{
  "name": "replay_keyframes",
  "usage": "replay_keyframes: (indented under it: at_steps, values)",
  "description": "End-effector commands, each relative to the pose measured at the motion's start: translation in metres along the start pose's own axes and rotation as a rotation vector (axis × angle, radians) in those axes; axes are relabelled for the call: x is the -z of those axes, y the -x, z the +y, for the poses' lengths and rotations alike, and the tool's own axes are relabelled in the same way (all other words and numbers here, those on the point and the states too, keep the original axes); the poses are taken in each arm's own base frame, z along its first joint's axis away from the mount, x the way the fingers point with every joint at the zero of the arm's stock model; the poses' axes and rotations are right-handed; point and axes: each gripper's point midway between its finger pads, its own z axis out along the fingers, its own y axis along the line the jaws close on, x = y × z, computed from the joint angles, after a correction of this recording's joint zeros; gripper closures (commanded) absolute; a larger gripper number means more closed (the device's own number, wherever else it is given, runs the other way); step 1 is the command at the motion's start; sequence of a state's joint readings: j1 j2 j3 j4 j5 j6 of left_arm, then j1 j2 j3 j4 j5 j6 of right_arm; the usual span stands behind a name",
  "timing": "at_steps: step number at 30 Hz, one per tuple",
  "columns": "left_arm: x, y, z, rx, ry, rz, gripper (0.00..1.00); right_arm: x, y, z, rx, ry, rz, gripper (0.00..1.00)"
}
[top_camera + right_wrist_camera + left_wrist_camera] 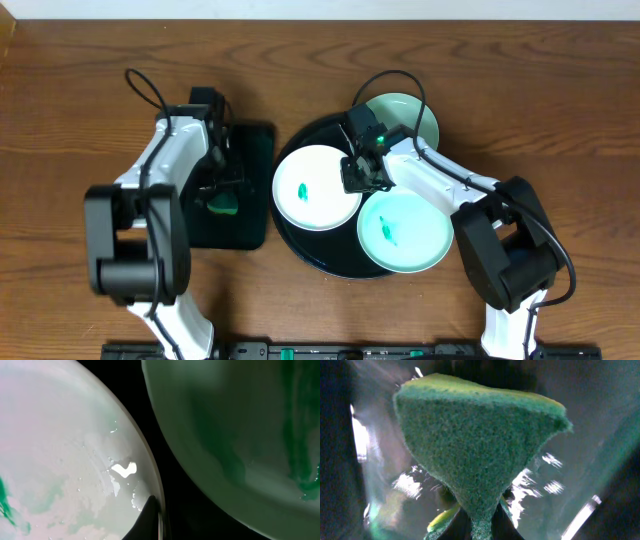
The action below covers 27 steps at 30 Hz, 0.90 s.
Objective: Clean dirty plates on tray and stack at the side
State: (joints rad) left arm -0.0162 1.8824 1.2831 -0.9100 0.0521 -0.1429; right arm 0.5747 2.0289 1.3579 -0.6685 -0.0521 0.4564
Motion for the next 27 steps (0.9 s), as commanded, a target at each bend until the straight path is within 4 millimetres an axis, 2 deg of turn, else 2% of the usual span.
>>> replay_keyframes:
  at_steps: [1, 3, 6, 10, 19, 23, 27]
  values:
    - [0.062, 0.017, -0.002, 0.084, -0.035, -0.181, 0.93, -0.012, -0.004, 0.008, 0.006, 0.012, 0.013, 0.99]
    - [0.083, 0.012, -0.002, 0.121, -0.057, -0.227, 0.93, -0.012, -0.003, 0.008, -0.016, 0.013, 0.011, 0.99]
    - [0.103, 0.003, -0.012, 0.153, -0.120, -0.253, 0.93, -0.012, -0.002, 0.008, -0.039, 0.015, 0.008, 0.99]
    - [0.107, -0.009, -0.037, 0.172, -0.184, -0.226, 0.93, -0.012, -0.003, 0.008, -0.064, 0.018, 0.011, 0.99]
    - [0.074, -0.023, -0.105, 0.148, -0.211, -0.195, 0.93, -0.011, -0.009, -0.001, -0.135, -0.006, 0.044, 0.99]
    - [0.051, -0.026, -0.115, 0.184, -0.137, -0.176, 0.93, -0.011, -0.015, -0.005, -0.161, -0.022, 0.069, 0.98]
    - [0.023, -0.032, -0.133, 0.141, -0.106, -0.130, 0.93, -0.009, -0.025, -0.021, -0.246, -0.109, 0.091, 0.98]
